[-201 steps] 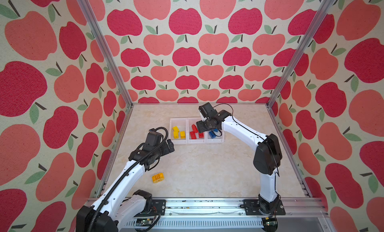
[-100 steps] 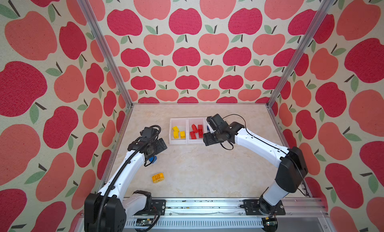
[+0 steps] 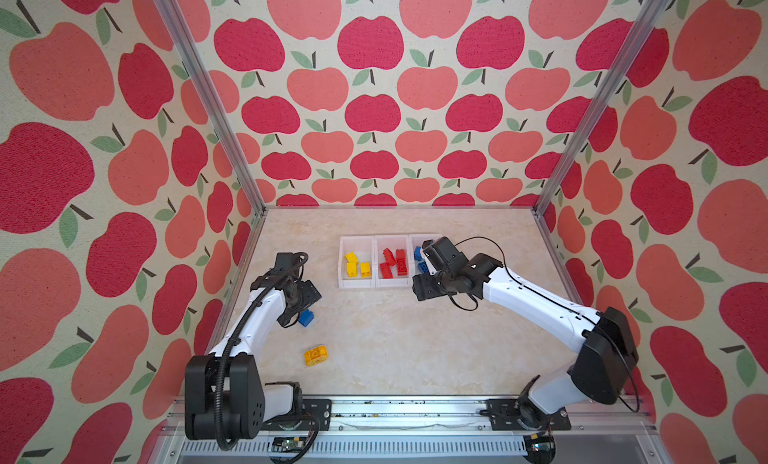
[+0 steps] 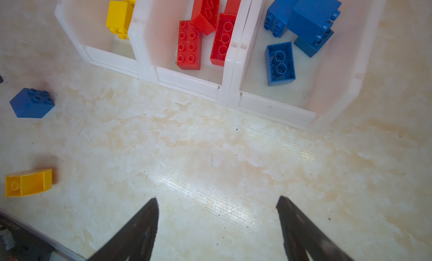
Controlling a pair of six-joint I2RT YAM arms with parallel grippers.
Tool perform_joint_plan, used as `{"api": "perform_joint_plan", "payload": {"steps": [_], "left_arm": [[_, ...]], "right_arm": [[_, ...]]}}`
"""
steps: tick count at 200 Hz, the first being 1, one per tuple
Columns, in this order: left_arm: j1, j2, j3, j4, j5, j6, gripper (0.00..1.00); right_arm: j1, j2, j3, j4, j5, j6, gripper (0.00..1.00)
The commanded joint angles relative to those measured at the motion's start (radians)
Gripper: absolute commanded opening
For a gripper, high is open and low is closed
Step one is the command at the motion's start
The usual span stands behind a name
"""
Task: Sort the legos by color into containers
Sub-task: 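Lower the left gripper onto the blue brick and close on it, then lift the blue brick with the left gripper and carry it over the blue compartment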
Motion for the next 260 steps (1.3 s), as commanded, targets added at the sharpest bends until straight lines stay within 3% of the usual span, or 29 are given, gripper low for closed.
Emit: {"api": "perform_joint_plan", "payload": {"steps": [1,112,260], "left_arm": [[0.014,0.042,0.024,0.003,0.026,-0.02,0.86],[0.038,0.203,0.001,0.069,0.058,-0.053,0.8],[0.019,0.233,-0.012,0.08,0.051,-0.055,0.48]], "right_arm": [[-0.003,-0.033,-0.015,-0.008,0.005,0.021,0.83],[-0.007,-0.037,-0.027,-0.01,0.002,0.032,0.83],[-0.013,-0.034,-0.046,0.0,-0.005,0.049,0.84]]}}
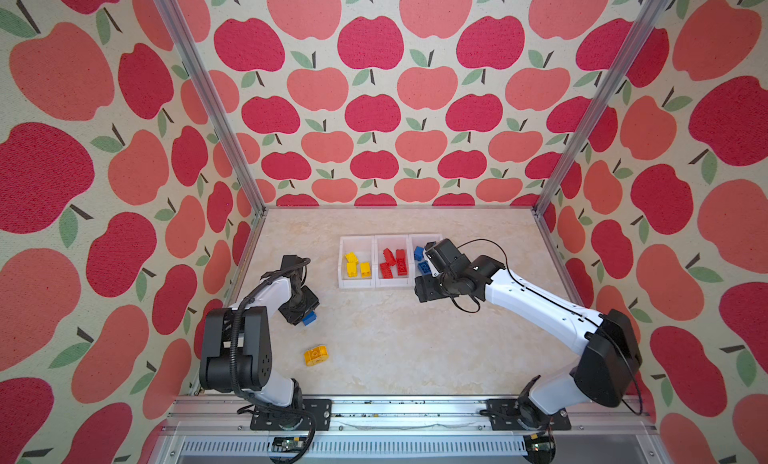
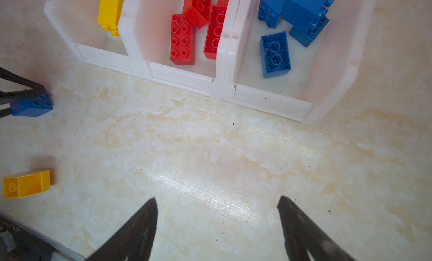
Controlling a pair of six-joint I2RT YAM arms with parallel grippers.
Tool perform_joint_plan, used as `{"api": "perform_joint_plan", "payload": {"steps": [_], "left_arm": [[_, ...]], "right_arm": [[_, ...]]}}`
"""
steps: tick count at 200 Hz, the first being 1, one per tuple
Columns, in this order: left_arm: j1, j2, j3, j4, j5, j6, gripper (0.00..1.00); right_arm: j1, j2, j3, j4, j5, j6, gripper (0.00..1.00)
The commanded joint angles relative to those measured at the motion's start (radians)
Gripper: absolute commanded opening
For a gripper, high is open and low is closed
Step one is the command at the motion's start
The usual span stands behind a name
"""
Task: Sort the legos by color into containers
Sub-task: 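Lift the blue brick with the left gripper and carry it over the blue compartment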
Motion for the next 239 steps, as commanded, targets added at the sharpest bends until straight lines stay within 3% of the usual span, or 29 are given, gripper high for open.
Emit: {"api": "perform_joint_plan", "payload": {"steps": [1,69,122,178,239], "left_arm": [[-0.009,0.001,-0.009,-0.009,-0.009,0.0,0.48],[-0.041,-0.027,-0.002,-0.026,-0.015,-0.001,0.41],[-0.122,-0.123,0.03,-0.073,-0.058,-0.021,0.4],[-0.328,-0.172,0.167,-0.122,-0.136,-0.034,0.38],[-0.548,0.0,0.433,-0.1,-0.178,0.003,0.37]], "right_arm": [[-0.005,-0.017,-0.016,0.0,-0.004,0.022,0.83],[-0.005,-0.039,-0.037,0.001,0.001,0.029,0.83],[-0.013,-0.094,-0.113,0.005,-0.001,0.068,0.83],[-0.049,-0.224,-0.312,0.045,-0.039,0.157,0.86],[-0.068,-0.338,-0.435,0.042,-0.043,0.214,0.89]]}}
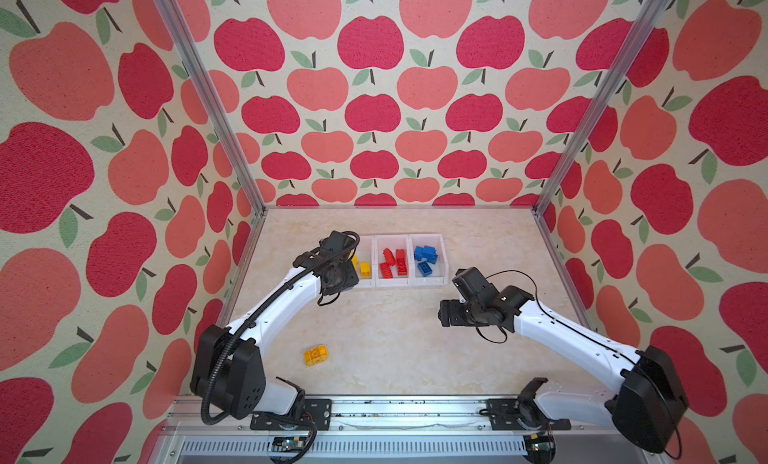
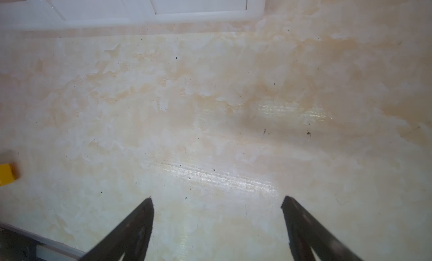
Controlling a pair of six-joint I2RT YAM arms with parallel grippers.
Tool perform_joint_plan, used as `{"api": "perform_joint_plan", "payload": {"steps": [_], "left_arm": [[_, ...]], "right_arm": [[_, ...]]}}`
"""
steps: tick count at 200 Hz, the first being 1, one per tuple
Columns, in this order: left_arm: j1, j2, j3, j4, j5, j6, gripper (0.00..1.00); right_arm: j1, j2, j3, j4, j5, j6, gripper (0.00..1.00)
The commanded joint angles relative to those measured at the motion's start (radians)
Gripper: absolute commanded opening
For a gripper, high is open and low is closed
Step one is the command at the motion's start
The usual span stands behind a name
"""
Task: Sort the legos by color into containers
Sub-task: 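Lift the blue brick with the left gripper and carry it over the blue compartment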
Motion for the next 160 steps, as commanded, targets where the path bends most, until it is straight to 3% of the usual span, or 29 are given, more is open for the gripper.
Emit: {"api": "perform_joint_plan", "payload": {"steps": [1,79,160], "left_arm": [[-0.055,0.077,0.094,-0.009,-0.035,0.024,0.37],[-0.207,0.381,0.443,0.037,0.033,0.1,0.37],[-0.264,0.644,0.748,0.027,0.095,0.144,0.36]], "right_arm": [[-0.008,-0.044,-0.033,0.002,-0.012,0.048,0.89],[-0.009,-0.129,-0.093,-0.015,-0.005,0.085,0.9],[-0.009,-0.16,-0.094,-0.035,0.004,0.088,0.91]]}}
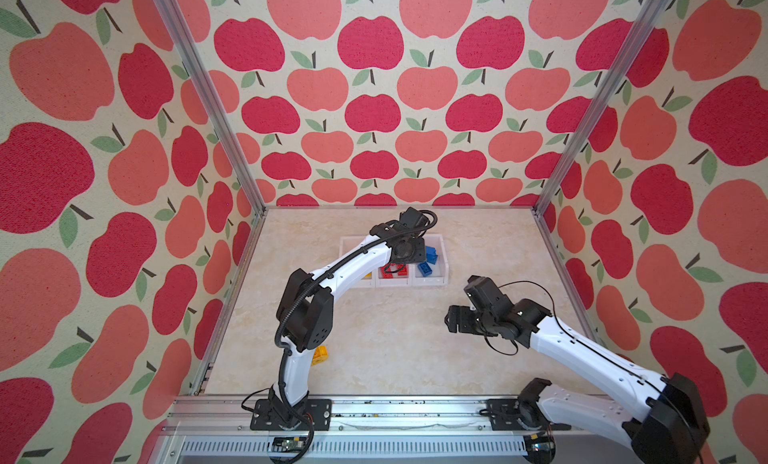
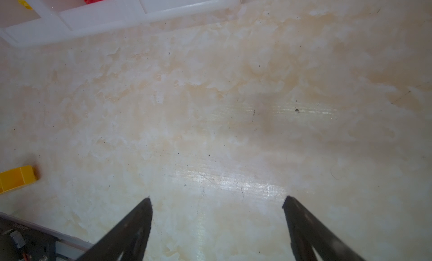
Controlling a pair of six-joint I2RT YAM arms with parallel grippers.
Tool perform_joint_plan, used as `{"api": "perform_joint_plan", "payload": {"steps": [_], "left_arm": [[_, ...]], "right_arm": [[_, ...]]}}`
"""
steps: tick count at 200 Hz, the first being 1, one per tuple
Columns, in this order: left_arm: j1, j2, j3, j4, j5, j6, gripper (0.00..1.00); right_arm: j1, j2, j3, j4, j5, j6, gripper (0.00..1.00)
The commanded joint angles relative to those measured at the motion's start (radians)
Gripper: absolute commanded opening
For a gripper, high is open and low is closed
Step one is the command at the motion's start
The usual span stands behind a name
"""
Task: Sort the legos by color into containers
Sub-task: 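Lift the blue brick with the left gripper and carry it over the blue compartment, then open the left gripper to drop the blue brick among the blue bricks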
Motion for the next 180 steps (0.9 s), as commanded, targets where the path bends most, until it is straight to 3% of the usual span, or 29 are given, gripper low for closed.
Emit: {"api": "perform_joint_plan", "payload": {"steps": [1,56,118,136,180], "left_arm": [[-0.008,0.072,0.09,-0.018,0.029,0.035,0.36],[-0.011,0.244,0.274,-0.058,0.052,0.061,0.37],[-0.01,0.351,0.36,-0.058,0.075,0.07,0.38],[-0.01,0.361,0.371,-0.059,0.073,0.075,0.43],[-0.008,0.361,0.383,-0.068,0.051,0.087,0.66]], "right_arm": [[-0.005,-0.018,-0.007,-0.032,0.007,0.013,0.91],[-0.005,-0.033,-0.002,-0.052,0.016,0.014,0.91],[-0.008,-0.042,0.002,-0.068,0.02,0.016,0.91],[-0.01,-0.038,0.004,-0.068,0.018,0.016,0.91],[-0.01,-0.024,0.015,-0.063,0.014,0.016,0.91]]}}
